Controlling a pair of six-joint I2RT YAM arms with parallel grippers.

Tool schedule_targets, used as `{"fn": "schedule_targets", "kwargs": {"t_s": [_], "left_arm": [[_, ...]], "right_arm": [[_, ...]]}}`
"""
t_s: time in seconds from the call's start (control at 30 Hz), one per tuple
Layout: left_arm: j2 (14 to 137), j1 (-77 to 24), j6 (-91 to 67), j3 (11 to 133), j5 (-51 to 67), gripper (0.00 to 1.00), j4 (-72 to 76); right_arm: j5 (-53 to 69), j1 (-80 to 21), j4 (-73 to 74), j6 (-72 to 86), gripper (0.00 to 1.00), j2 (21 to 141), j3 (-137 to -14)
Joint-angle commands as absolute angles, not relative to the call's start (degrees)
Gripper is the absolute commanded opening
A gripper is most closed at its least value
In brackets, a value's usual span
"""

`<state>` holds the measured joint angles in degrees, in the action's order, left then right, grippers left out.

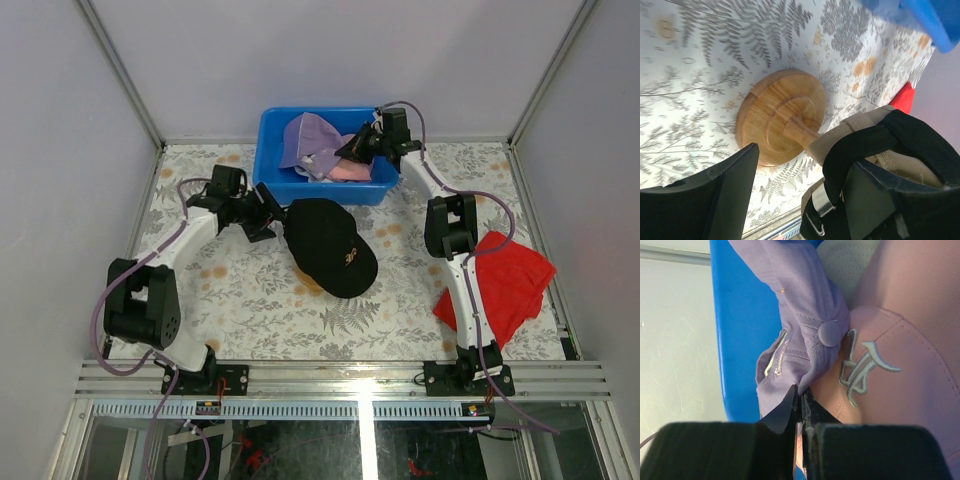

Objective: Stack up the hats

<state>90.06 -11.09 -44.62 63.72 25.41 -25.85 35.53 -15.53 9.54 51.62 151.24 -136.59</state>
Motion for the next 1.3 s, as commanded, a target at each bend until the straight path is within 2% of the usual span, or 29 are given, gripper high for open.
{"fn": "schedule_targets", "kwargs": {"t_s": [0.0, 0.23, 0.5, 0.63, 0.73, 1.03, 1.27], "left_arm": [[85.7, -6.2, -46.2, 62.4, 19.7, 0.63, -27.6], [87.0, -2.5, -45.0, 66.1, 20.8, 0.65, -28.4], [87.6, -5.5, -47.4, 63.0, 24.8, 0.64, -24.3], [84.6, -5.4, -50.8, 58.4, 30.1, 0.55, -15.0], [84.1, -5.3, -53.1, 56.8, 34.9, 0.54, -9.4], [83.1, -2.9, -58.9, 53.1, 42.8, 0.62, -1.7], [83.0, -0.9, -61.6, 49.5, 46.1, 0.63, 1.3]], "right_arm": [[35.1, -16.1, 5.9, 51.3, 0.0, 147.8, -135.3], [35.8, -16.1, 4.4, 50.0, 0.0, 144.4, -135.8], [36.5, -15.8, 5.4, 49.1, 0.0, 142.9, -134.9], [37.0, -15.8, 5.6, 49.2, 0.0, 143.1, -134.7], [37.3, -15.9, 6.3, 48.8, 0.0, 143.0, -134.2], [37.8, -15.8, 6.8, 48.7, 0.0, 143.1, -133.9], [38.1, -15.8, 7.0, 48.6, 0.0, 142.8, -133.3]]}}
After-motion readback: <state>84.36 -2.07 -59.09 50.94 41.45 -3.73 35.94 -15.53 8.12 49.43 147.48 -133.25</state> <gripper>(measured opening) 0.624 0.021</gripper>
